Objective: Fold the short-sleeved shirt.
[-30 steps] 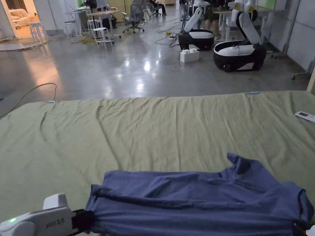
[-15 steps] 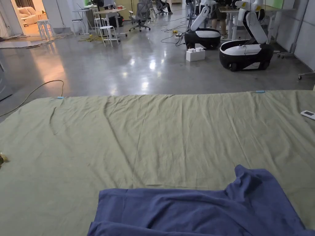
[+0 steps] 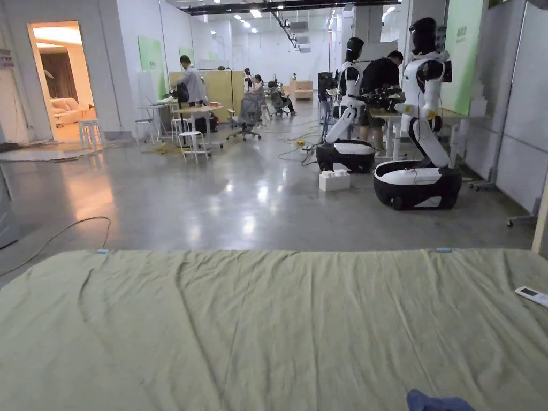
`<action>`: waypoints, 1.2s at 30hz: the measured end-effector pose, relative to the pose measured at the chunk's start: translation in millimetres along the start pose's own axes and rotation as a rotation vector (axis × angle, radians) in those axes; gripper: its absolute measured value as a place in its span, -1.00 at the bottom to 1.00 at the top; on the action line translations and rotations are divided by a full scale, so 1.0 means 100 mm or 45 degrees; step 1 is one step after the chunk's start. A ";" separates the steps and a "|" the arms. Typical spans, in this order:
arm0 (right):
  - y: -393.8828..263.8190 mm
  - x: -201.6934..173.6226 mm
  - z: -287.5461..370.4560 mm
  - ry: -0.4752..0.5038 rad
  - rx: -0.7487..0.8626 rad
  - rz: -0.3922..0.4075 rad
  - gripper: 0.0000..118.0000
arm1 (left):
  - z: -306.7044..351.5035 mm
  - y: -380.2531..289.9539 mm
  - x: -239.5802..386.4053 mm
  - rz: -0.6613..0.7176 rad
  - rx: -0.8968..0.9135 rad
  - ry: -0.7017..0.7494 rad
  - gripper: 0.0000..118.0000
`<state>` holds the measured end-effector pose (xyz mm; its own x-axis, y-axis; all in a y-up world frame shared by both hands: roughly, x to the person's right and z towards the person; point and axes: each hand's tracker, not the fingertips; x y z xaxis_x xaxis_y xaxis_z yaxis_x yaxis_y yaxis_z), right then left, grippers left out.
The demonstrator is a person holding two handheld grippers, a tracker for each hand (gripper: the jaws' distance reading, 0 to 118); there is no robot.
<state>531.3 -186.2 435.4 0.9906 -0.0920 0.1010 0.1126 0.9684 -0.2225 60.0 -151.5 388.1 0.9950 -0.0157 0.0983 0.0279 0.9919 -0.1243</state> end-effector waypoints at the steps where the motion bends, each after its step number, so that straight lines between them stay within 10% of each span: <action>1: 0.05 -0.05 0.05 0.023 0.043 0.020 0.25 | 0.04 0.04 0.07 -0.007 0.050 -0.005 0.48; 6: 0.21 -0.25 0.22 0.154 0.139 0.035 0.25 | 0.14 0.10 0.32 0.081 0.062 -0.034 0.43; 12: 0.29 -0.43 0.34 0.215 0.185 0.058 -0.07 | 0.29 0.27 0.44 -0.022 0.082 -0.078 -0.27; 15: 0.29 -0.47 0.36 0.183 0.203 0.092 -0.89 | 0.32 0.30 0.48 -0.069 0.086 -0.070 -0.92; 36: 0.27 -0.50 0.09 0.148 0.131 0.103 -1.00 | 0.00 0.18 0.17 0.123 -0.090 -0.083 -0.96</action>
<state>483.8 -153.5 433.1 0.9991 -0.0336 -0.0274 0.0299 0.9918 -0.1241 77.1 -134.2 387.3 0.9851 0.0898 0.1465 -0.0585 0.9769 -0.2056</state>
